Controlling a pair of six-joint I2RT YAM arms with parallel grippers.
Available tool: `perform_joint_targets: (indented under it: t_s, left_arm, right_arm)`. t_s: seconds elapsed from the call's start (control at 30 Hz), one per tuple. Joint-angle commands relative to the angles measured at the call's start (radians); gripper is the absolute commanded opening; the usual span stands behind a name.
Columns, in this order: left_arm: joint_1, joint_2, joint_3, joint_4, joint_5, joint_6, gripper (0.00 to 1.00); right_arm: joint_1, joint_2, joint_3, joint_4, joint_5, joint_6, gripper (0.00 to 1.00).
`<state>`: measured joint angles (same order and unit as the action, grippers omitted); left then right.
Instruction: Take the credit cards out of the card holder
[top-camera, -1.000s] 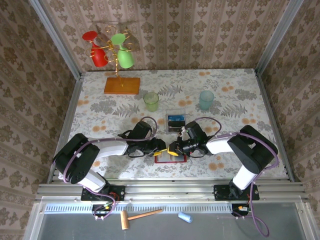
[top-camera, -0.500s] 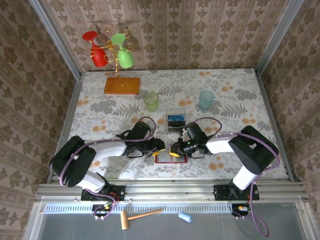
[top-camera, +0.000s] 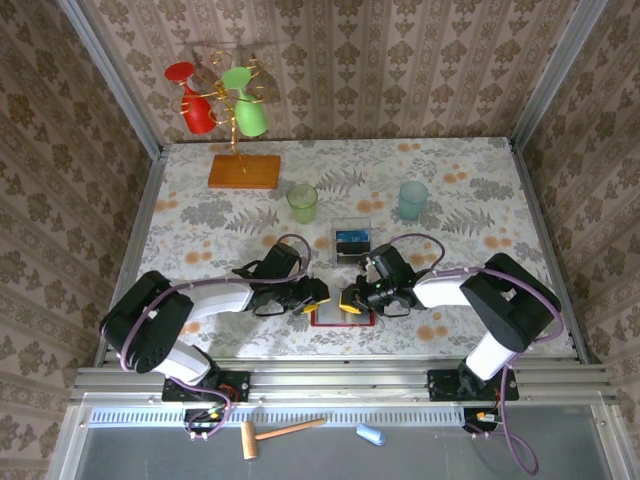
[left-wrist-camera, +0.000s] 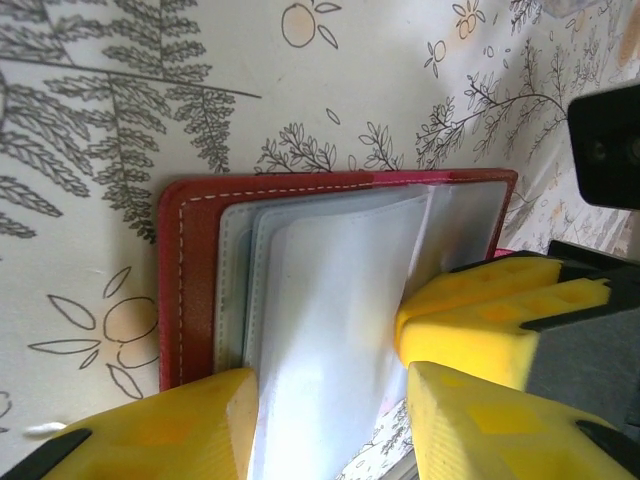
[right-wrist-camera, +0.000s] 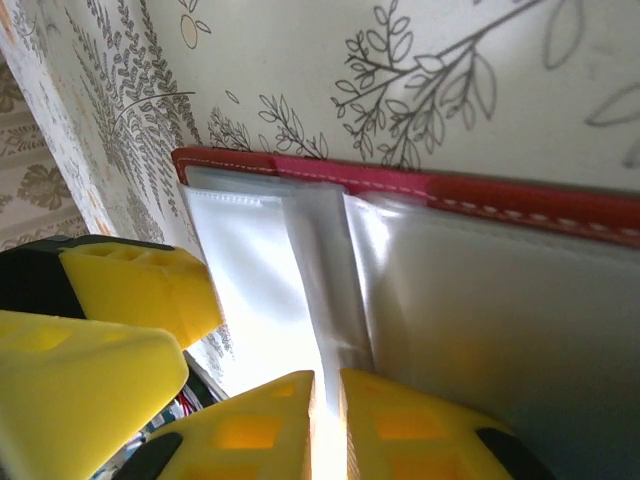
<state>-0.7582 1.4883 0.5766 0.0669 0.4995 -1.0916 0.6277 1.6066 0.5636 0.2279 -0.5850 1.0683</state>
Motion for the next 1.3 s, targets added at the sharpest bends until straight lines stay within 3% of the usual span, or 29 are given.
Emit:
perform_joint_targets:
  t_s: [0.0, 0.13, 0.3, 0.5, 0.7, 0.97, 1.27]
  left_arm:
    - [0.004, -0.002, -0.021, -0.015, -0.017, 0.017, 0.45]
    - [0.009, -0.035, -0.028, -0.018, -0.032, 0.015, 0.45]
    - [0.02, -0.045, -0.042, -0.012, -0.036, 0.019, 0.45]
    - [0.022, -0.035, -0.069, 0.023, -0.028, 0.007, 0.45]
    - [0.023, -0.036, -0.077, 0.025, -0.025, 0.007, 0.45]
    - [0.025, -0.04, -0.077, 0.016, -0.027, 0.009, 0.45]
    - [0.031, -0.038, -0.078, 0.002, -0.024, 0.016, 0.46]
  right_arm:
    - [0.003, -0.098, 0.029, -0.172, 0.1, -0.046, 0.17]
    - [0.004, -0.133, 0.042, -0.192, 0.076, -0.06, 0.18]
    - [0.018, -0.049, 0.05, -0.027, -0.051, -0.006, 0.18]
    - [0.043, 0.044, 0.085, 0.04, -0.094, 0.014, 0.18]
    - [0.05, 0.066, 0.09, 0.042, -0.08, 0.015, 0.18]
    - [0.049, 0.061, 0.102, -0.138, 0.017, -0.058, 0.18]
    - [0.037, 0.034, 0.067, -0.136, 0.04, -0.062, 0.18]
